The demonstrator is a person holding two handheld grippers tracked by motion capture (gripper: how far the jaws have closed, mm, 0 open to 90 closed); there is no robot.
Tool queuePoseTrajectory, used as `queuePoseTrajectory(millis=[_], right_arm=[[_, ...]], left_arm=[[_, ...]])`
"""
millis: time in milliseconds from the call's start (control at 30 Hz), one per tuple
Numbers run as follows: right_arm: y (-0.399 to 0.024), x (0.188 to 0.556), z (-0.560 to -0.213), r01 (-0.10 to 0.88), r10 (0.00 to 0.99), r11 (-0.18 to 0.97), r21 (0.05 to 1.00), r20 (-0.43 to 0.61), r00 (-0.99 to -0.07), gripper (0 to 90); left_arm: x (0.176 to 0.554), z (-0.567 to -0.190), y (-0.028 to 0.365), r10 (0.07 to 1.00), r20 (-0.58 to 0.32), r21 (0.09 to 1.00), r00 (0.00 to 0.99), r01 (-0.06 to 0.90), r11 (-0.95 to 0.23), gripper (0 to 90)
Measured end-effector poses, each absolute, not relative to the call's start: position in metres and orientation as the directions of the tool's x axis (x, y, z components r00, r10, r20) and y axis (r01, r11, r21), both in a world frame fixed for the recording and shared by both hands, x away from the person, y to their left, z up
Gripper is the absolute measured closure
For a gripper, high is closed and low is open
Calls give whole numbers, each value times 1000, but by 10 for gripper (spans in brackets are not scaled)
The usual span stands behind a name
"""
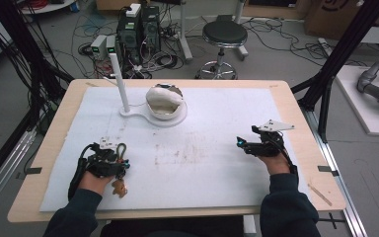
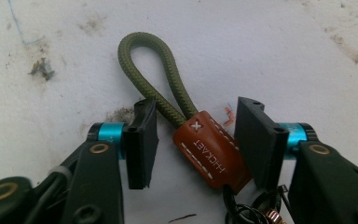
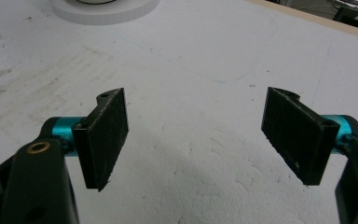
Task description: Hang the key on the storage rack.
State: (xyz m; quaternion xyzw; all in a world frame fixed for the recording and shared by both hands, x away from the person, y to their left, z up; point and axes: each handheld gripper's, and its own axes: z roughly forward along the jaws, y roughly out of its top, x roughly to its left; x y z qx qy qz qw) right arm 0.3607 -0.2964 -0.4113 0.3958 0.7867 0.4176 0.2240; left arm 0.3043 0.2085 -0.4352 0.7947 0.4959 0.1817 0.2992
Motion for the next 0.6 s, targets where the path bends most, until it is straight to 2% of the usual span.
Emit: queuePoseTrajectory(millis=[67,233,400,433,500,567,600], right_arm=[[-297,361,-411,436,809,339,834,-22,-587,231],[-300,360,-412,437,812,339,833,-23,-584,231],[-300,360,-412,440,811,339,832,-21,-585,231],[-300,360,-412,440,811,341,831,-22,-585,231],[-300,360,-412,440,811,341,831,-23,-585,231],[-301,360,-412,443,813,338,831,-21,-581,231],[-302,360,-412,443,814,337,830,-21,-580,231]], left_arm=[[306,-435,209,887,-14,666,461,666,-336,656],[313,-437,212,873,-29,694,487,638,-333,713],[324,-441,216,879,-7,737,476,597,-317,721],[324,-443,216,888,-18,745,460,598,-295,714],[323,-445,215,896,-44,741,442,616,-268,624],[318,-444,208,909,6,724,416,625,-291,470],[316,-443,206,915,30,718,402,629,-299,452]])
